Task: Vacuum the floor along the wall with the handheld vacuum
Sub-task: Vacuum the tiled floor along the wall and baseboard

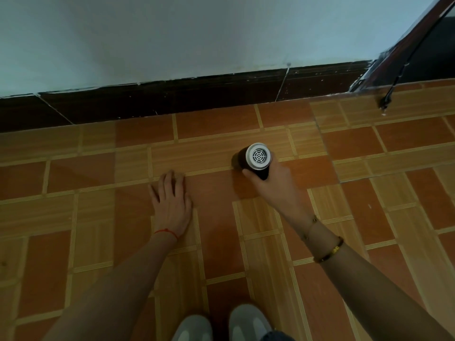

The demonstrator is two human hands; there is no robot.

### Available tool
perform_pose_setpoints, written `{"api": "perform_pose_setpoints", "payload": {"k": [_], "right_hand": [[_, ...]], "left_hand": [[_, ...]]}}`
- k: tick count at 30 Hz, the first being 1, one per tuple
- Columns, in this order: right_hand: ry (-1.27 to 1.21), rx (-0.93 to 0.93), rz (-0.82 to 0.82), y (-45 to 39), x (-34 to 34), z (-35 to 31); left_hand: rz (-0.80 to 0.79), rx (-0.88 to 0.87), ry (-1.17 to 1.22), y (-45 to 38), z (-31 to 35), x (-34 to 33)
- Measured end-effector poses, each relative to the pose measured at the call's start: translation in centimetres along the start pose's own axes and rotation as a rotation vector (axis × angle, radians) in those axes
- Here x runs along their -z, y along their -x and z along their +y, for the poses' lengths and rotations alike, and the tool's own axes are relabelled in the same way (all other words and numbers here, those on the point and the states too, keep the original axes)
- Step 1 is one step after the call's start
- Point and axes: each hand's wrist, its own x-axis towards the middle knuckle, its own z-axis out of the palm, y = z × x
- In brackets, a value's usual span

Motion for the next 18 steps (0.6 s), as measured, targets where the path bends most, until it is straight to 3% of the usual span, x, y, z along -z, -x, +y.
{"api": "perform_pose_setpoints", "payload": {"k": [8,18], "right_hand": [[-0.008,0.08,-0.197,-0.4,-3.9,-2.8],[0.056,0.091,-0.044,-4.9,-5.7,-5.5]], "left_hand": [[0.022,0.067,0.011,0.5,-2.6,0.3],[0.066,0.105,0.019,0.3,-5.0,0.9]]}}
